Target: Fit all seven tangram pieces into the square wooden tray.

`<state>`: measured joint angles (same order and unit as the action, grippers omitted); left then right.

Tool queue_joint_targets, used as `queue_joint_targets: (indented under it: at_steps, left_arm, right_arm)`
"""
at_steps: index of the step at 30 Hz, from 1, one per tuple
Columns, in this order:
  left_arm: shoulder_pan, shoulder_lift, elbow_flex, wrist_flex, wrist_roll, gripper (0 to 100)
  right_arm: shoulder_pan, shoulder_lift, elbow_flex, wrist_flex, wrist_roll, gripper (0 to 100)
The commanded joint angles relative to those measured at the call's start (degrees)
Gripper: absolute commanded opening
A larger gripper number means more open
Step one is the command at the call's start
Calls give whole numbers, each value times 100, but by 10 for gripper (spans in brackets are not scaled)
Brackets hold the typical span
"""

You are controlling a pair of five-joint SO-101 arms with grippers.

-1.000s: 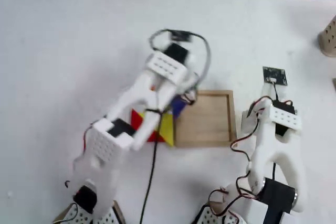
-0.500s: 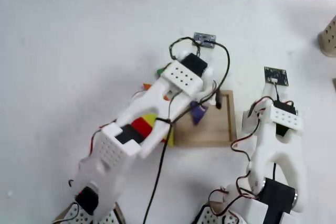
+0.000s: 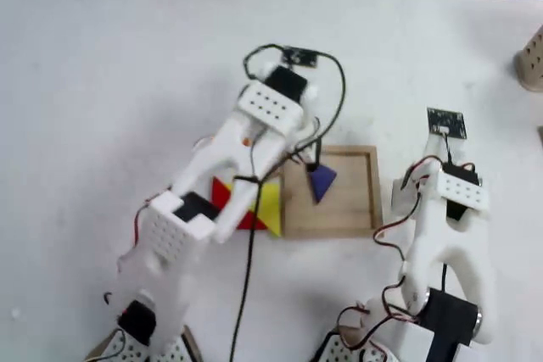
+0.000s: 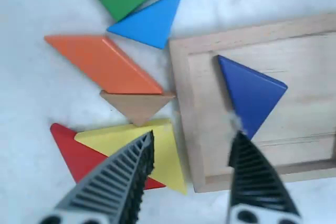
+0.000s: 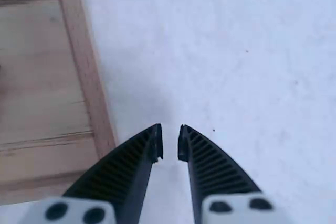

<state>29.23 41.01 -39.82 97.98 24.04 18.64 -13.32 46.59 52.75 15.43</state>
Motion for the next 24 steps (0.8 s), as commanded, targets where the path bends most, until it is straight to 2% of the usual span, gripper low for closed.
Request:
queue_joint_targets:
  at_steps: [1,2,4,14,17,24]
  left_arm:
    - [470,-4,-141,-53,-229,19]
    - [593,-4,-114,-53,-290,48]
    - [716,-31,-88,-70,-360,20]
    - [1095,-664,255,-193,-580,21]
    - [1095,-1297,1073,-571,-677,21]
    - [778,-3741,4149,-2365,-1301,21]
  right_arm:
    - [40,-22,-35,-110,26,56]
    - [40,-31,-35,-110,35,56]
    - [48,-31,-35,-110,35,56]
    - [40,-40,-35,-110,62,56]
    - [40,-31,-35,-110,62,56]
    - [31,-13,-35,-110,44,56]
